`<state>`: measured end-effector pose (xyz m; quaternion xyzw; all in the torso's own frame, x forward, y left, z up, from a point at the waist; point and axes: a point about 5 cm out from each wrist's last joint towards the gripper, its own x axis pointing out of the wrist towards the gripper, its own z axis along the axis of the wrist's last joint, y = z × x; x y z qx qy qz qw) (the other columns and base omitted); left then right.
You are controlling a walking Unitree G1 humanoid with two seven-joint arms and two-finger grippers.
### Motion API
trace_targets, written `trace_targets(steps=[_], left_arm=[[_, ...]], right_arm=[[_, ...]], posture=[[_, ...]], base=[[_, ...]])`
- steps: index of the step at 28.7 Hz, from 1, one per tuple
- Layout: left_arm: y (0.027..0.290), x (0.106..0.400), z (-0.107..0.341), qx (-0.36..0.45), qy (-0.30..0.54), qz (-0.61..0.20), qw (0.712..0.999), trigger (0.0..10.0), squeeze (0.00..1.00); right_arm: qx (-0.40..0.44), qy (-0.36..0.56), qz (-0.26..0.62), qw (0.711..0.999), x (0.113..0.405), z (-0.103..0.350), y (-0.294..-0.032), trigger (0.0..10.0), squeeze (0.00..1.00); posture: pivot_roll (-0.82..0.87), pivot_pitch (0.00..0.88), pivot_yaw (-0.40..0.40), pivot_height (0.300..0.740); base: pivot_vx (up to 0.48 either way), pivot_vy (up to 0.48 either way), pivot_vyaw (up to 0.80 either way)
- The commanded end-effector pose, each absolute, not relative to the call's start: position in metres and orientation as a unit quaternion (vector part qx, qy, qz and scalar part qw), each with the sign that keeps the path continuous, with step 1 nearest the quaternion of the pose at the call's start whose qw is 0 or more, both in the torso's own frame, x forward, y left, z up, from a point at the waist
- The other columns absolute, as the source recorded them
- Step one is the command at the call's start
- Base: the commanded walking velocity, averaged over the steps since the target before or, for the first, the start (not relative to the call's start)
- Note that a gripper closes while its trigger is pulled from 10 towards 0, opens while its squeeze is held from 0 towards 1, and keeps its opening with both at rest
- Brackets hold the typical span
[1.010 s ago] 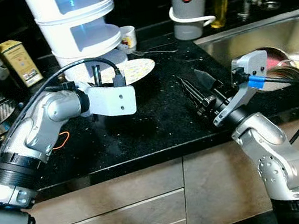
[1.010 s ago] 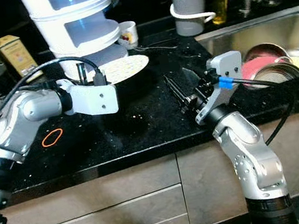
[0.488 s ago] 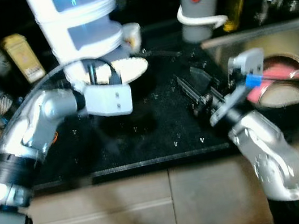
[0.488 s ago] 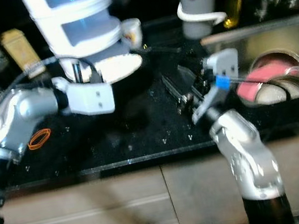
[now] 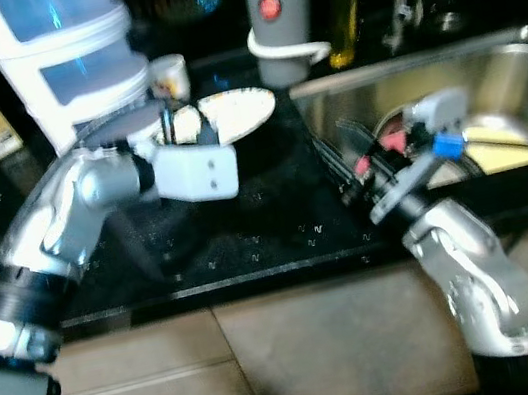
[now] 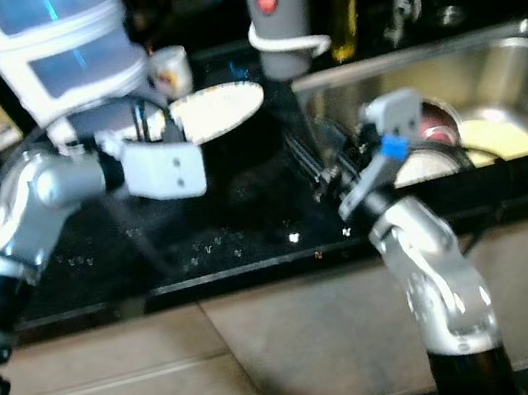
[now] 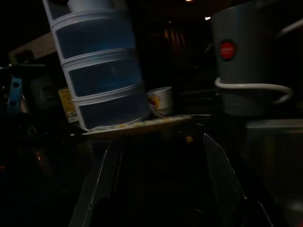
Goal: Kitchen organization
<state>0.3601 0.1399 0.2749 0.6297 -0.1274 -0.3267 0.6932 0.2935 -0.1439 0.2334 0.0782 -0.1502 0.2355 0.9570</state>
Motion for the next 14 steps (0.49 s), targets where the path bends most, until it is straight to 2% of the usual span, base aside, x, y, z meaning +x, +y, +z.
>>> trace_targets(steps=[1,14], left_arm=[[0.1401,0.3596,0.2786,0.634,-0.133,-0.324,0.690,10.0,0.00],[0.1413,0.3614,0.2785,0.635,-0.133,-0.320,0.690,10.0,0.00]], right_arm=[[0.076,-0.149,0.235,0.958,0.2939,0.2332,-0.1451,10.0,0.00],[0.075,-0.147,0.234,0.958,0.2938,0.2325,-0.1456,10.0,0.00]], posture=[[-0.11,0.023,0.073,0.740],[-0.11,0.023,0.072,0.740]], base=[[0.000,-0.439,0.00],[0.000,-0.437,0.00]])
